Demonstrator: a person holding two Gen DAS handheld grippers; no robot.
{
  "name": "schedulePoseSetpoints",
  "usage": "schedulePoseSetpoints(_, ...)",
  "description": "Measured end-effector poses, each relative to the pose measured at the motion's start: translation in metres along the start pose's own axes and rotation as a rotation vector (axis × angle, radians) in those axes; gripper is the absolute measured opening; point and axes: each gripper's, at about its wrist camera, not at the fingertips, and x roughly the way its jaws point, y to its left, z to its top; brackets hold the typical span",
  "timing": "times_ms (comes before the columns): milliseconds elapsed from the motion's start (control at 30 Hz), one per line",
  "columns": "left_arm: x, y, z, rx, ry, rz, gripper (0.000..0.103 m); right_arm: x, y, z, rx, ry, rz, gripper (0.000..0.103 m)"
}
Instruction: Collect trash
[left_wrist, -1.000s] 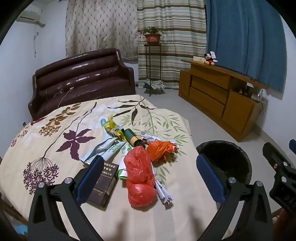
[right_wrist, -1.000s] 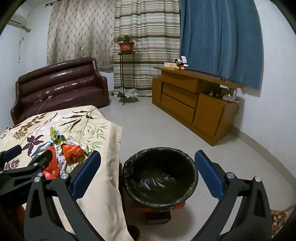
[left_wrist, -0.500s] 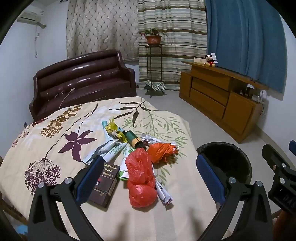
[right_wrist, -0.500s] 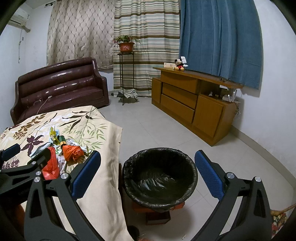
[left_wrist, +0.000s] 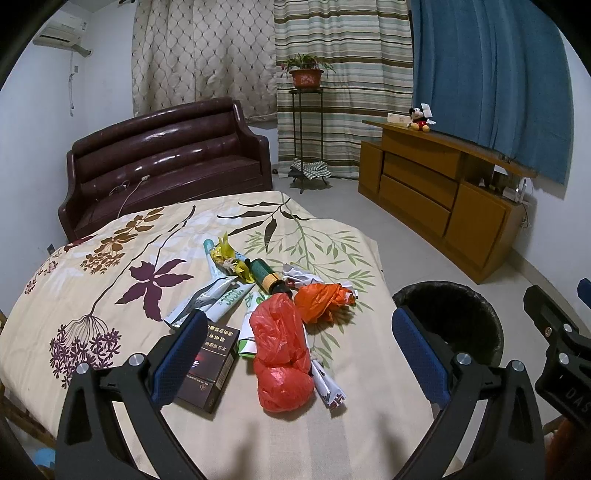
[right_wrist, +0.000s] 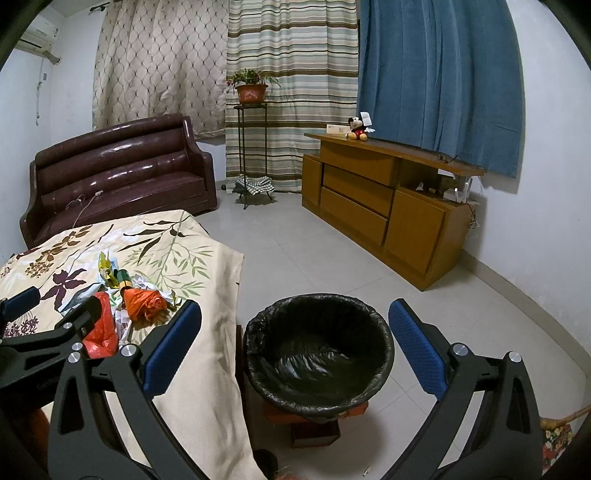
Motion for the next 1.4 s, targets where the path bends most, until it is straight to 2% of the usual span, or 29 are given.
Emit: schedulePoseSetpoints(1400, 0.0032, -0.0002, -0.0018, 0.004, 0.011, 0.002, 0.097, 0.0009, 0.0013, 0.0000, -0.002, 0.004, -0.001, 0.099)
